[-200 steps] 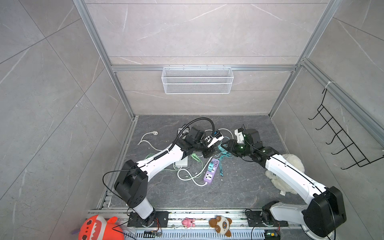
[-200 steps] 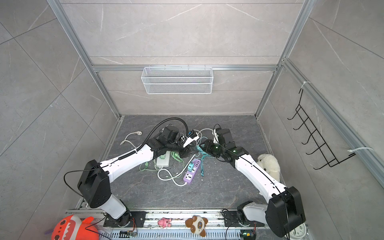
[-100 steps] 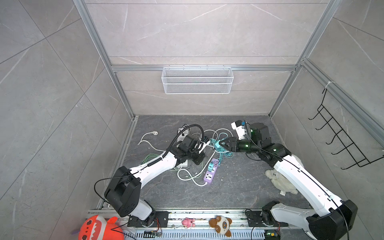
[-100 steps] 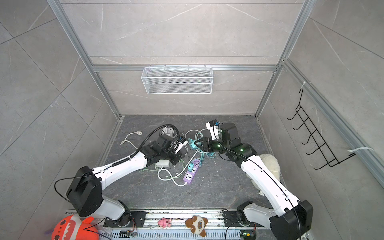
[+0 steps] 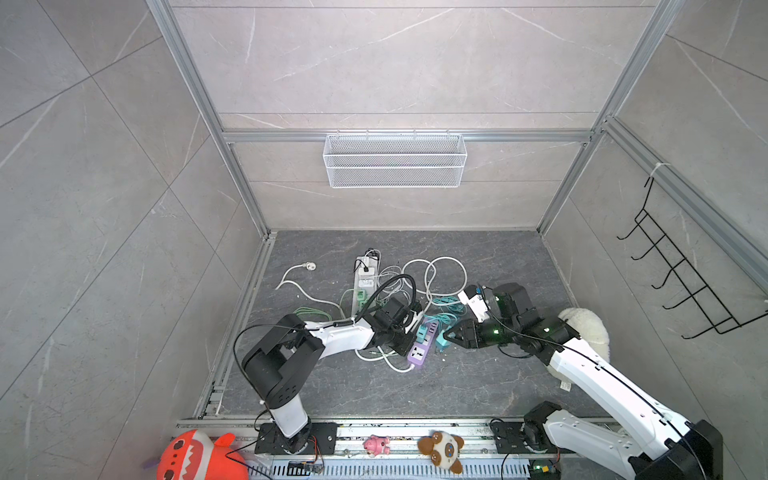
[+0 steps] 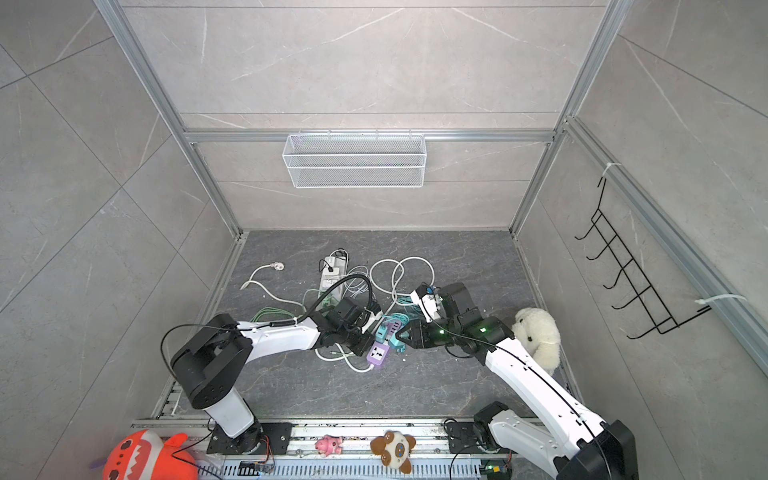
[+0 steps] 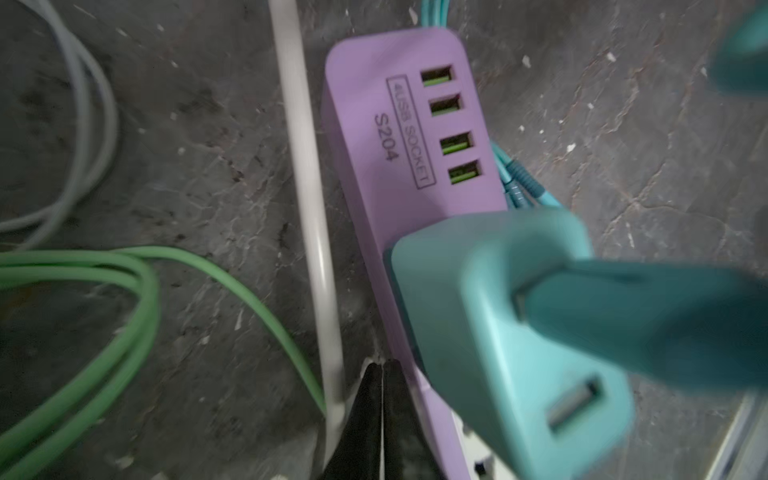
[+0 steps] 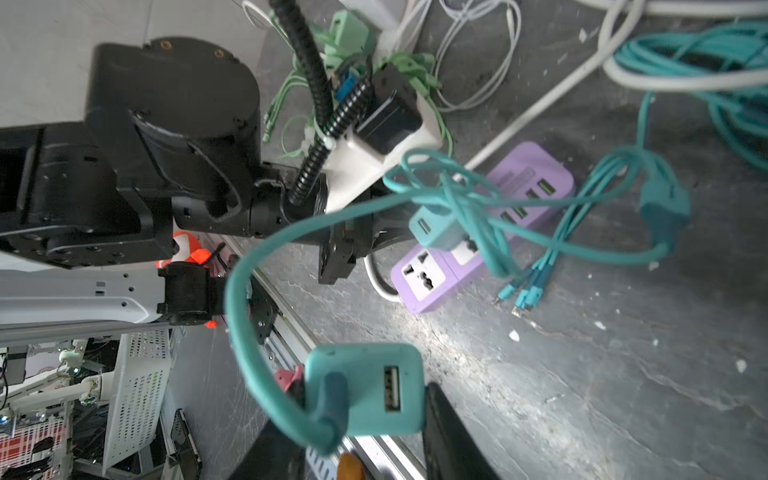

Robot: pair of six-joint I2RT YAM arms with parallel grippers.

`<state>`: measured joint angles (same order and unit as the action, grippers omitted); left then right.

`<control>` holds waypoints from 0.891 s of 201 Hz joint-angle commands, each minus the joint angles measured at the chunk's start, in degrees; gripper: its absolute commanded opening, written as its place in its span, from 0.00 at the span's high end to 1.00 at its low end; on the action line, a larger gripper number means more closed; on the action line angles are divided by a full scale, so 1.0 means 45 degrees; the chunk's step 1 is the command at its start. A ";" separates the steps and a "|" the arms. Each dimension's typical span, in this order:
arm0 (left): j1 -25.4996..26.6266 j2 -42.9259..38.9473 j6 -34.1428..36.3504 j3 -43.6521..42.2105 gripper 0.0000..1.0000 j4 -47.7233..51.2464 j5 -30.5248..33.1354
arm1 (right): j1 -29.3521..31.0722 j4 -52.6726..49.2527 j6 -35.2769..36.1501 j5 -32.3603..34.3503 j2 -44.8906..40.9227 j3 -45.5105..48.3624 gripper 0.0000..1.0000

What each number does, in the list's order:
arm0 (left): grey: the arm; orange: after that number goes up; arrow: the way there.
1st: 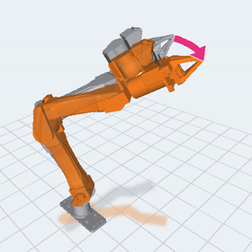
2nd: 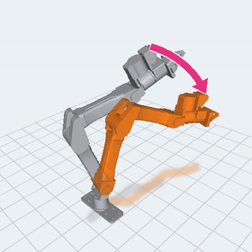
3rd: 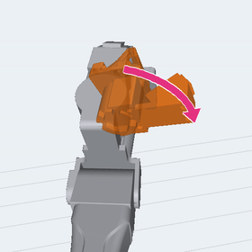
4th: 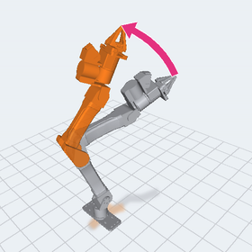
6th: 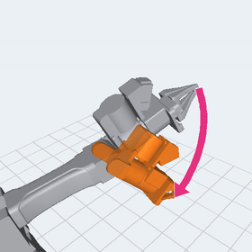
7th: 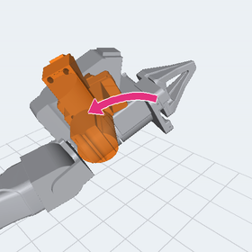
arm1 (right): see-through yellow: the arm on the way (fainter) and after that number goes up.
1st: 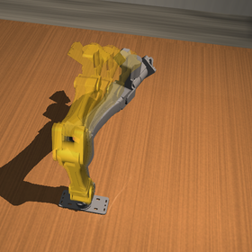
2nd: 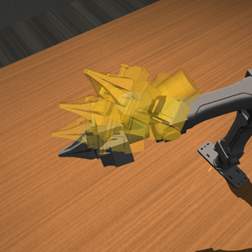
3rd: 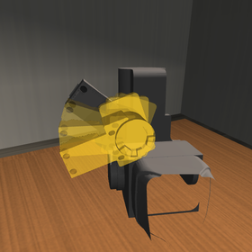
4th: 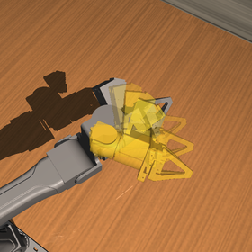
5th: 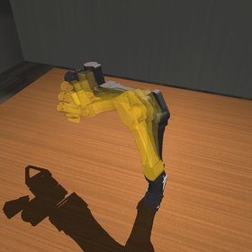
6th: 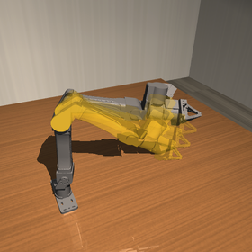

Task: Insert the plug
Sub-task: 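Lower the teal charger onto the purple strip socket with right gripper while left steadies strip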

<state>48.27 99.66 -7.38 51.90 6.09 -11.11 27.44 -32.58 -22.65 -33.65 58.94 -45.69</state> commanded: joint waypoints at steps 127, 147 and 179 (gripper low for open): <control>-0.0487 -0.6380 -0.1246 -0.1969 0.65 0.1428 0.1570 | 0.3546 0.3077 0.2694 0.3934 0.2549 -0.0420 0.92; -0.0504 -0.7382 -0.1675 -0.2580 0.64 0.1311 0.1888 | 0.4026 0.3604 0.3171 0.4534 0.3025 -0.0453 0.93; -0.0512 -0.8119 -0.1930 -0.3108 0.63 0.1049 0.2162 | 0.4666 0.3914 0.3938 0.5718 0.4026 -0.0619 0.95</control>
<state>46.09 65.12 -13.67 38.68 10.92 -3.27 46.57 -18.13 -9.13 -13.56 74.39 -46.96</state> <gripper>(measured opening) 0.368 0.408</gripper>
